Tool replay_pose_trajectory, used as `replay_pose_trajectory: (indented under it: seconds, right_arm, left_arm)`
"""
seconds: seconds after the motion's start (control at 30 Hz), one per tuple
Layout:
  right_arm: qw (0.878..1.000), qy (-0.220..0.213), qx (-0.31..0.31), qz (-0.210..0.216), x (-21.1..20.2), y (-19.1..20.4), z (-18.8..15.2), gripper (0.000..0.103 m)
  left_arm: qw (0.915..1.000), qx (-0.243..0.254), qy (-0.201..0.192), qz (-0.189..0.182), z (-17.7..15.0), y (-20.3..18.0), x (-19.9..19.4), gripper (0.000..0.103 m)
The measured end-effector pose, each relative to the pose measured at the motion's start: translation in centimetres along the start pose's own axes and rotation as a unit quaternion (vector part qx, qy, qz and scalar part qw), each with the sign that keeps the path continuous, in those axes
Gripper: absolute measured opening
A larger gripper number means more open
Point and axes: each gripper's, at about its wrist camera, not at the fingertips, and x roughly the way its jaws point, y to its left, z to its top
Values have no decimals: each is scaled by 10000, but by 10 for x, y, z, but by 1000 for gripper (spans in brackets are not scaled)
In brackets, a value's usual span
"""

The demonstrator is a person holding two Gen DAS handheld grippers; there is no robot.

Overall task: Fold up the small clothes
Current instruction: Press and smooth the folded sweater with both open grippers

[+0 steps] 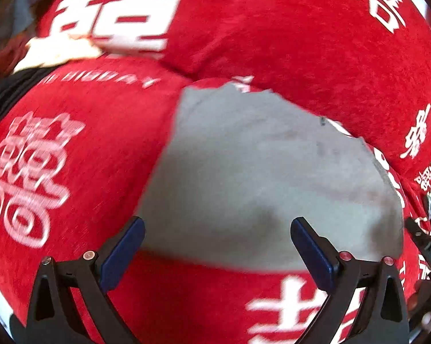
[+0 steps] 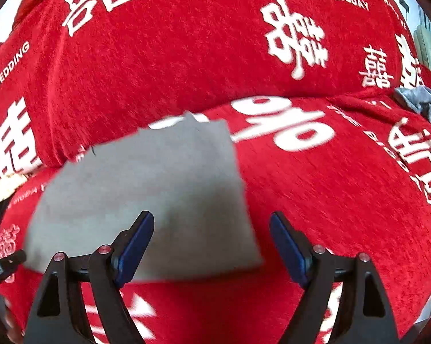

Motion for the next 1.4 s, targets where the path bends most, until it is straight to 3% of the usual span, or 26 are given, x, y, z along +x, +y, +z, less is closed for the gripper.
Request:
replay_pose_trajectory:
  seconds: [0.13,0.23,0.37,0.43,0.53,0.57,0.67,0.73,0.83,0.97,1.07,1.13,1.27,1.4]
  right_arm:
    - [9946,421,-942,142,36,59,12,87]
    - [9897,692,-1219,-302,68,76,18,87]
    - [9926,781,-876,-317,96,58,40,87]
    - [9912,955,-718,-564,102,53,56,87]
    - [9960,575,-346,-584,82,52,66,88]
    - [9974,480,-266,-474,79,54,68,88]
    - [9949,886,-390,-294,104,69,70,88]
    - [9916,1115,-542,-371,125,76,69,88]
    - [9879,1112,-791,-733,148,77,81,88]
    - [9863,1405,-500,-703,177,64,108,88]
    - [9824,1572,-429,-913,200,55,123,90]
    - [9827,1677,-223,-756,211,46,128,97]
    - [9824,1693,-260,-750,213,45,131,98]
    - [9896,1142,-58,-872,177,50,129,98]
  left_arm:
    - [9989,137,299,338,19,-28,37,102]
    - [9976,-188,431,515,32,-21,62,102]
    - [9950,-598,603,519,53,-11,68,102]
    - [9943,-903,421,376,60,-7,57,102]
    - [9949,-975,254,79,68,-22,49,102]
    - [9961,-790,364,121,71,-33,56,102]
    - [9972,-170,655,324,74,-62,86,102]
    - [9944,179,600,850,83,-71,105,102]
    - [9940,-76,683,855,103,-60,121,102]
    - [9913,-283,779,1022,134,-41,145,102]
    - [9892,-444,857,1101,150,-28,157,102]
    - [9887,-570,1025,933,154,-18,165,102]
    - [9891,-771,950,820,155,-2,152,102]
    - [9940,-847,551,420,140,-1,113,102]
